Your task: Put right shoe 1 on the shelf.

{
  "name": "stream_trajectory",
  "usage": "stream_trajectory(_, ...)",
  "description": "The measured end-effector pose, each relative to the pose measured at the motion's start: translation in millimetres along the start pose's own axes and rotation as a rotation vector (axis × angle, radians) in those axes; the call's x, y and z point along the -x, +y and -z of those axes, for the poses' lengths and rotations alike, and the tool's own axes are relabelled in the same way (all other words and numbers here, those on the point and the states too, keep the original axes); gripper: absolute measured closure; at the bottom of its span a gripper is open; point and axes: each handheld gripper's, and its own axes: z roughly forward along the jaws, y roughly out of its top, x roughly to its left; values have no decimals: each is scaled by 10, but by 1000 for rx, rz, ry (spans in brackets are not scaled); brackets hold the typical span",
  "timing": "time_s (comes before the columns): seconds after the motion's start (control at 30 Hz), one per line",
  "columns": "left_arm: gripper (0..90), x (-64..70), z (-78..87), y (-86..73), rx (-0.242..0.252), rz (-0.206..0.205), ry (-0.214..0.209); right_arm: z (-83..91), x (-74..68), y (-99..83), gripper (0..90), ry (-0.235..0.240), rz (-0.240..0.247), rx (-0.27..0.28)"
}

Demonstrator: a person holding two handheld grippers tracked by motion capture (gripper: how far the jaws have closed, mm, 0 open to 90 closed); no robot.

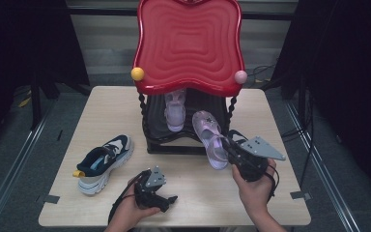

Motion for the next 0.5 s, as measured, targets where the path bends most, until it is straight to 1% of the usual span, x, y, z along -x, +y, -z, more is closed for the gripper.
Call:
stream_trajectory(0.03,131,-3,2,1,-4,-5,-1,-23,-5,3,824,-6,0,-3)
stream_trajectory(0.1,131,2,-2,0,2,3,-1,-63,-6,7,824,-20,-8,5)
stream_trajectory(0.2,131,0,0,0,0,0,0,-118,-13,20,824,-35,-26,12)
stream_trajectory(0.33,131,0,0,0,0,0,0,-195,-40,40,824,-59,-24,16)
stream_trajectory(0.4,131,0,0,0,0,0,0,-234,-62,46,824,-82,-18,20)
stream_trajectory(0.5,131,0,0,0,0,0,0,-291,-90,59,825,-100,-19,22)
